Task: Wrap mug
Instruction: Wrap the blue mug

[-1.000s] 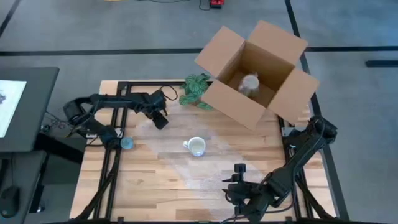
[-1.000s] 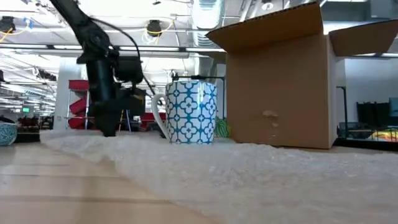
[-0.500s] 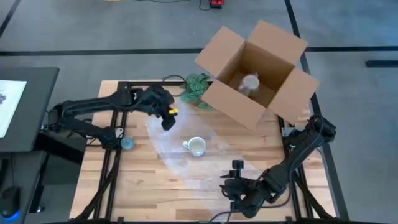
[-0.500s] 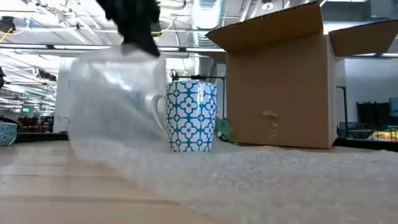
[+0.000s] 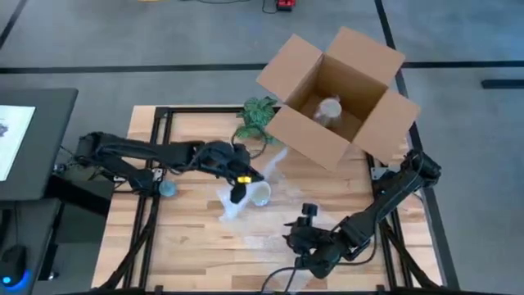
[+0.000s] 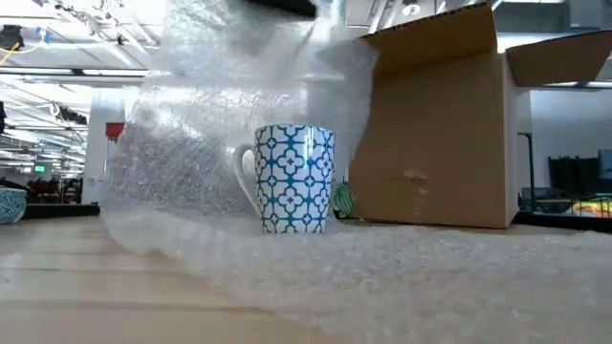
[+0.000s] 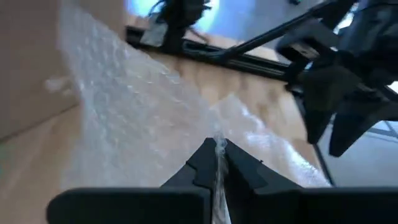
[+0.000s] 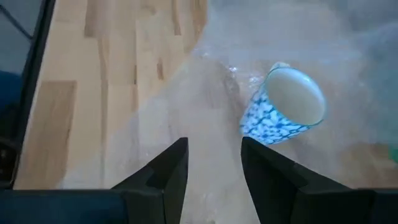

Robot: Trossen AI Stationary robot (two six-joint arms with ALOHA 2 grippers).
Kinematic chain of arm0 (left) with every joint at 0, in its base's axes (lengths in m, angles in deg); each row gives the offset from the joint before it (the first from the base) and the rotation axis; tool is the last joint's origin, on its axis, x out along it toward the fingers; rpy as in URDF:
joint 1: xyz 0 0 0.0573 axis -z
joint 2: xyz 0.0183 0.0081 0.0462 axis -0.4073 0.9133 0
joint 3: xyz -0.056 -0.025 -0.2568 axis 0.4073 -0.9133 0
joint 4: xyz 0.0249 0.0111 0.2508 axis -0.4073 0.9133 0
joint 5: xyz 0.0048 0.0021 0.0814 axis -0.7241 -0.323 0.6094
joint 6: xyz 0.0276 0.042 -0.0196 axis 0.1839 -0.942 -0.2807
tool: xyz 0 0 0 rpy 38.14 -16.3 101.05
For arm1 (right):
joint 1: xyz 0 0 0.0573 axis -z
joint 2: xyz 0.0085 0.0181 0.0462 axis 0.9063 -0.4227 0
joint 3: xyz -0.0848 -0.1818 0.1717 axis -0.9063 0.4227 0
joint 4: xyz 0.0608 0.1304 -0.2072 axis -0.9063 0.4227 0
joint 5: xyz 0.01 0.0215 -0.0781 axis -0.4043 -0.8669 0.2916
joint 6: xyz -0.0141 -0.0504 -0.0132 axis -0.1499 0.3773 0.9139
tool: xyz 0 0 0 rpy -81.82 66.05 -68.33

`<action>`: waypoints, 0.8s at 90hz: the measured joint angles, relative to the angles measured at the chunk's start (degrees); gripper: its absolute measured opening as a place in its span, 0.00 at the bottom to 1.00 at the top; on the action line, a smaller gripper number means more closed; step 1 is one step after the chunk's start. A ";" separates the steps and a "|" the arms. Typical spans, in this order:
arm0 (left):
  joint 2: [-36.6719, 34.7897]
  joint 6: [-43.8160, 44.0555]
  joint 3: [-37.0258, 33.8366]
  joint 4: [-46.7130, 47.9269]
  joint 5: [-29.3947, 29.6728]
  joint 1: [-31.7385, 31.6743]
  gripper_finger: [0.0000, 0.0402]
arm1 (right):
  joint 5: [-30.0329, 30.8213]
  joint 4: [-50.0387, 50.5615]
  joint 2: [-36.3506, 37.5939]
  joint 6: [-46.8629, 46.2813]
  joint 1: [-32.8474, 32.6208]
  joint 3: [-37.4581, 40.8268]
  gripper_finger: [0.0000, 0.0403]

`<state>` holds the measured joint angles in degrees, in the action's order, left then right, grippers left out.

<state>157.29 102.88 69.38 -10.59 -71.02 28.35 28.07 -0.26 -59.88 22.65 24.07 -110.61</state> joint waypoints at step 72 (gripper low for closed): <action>17.96 3.52 0.00 -12.58 -9.26 6.24 0.18 | 10.43 -0.65 0.31 -1.49 -2.73 0.00 0.33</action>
<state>175.25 106.40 69.38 -23.17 -80.29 34.58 38.51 -0.91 -59.58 21.16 21.34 -110.61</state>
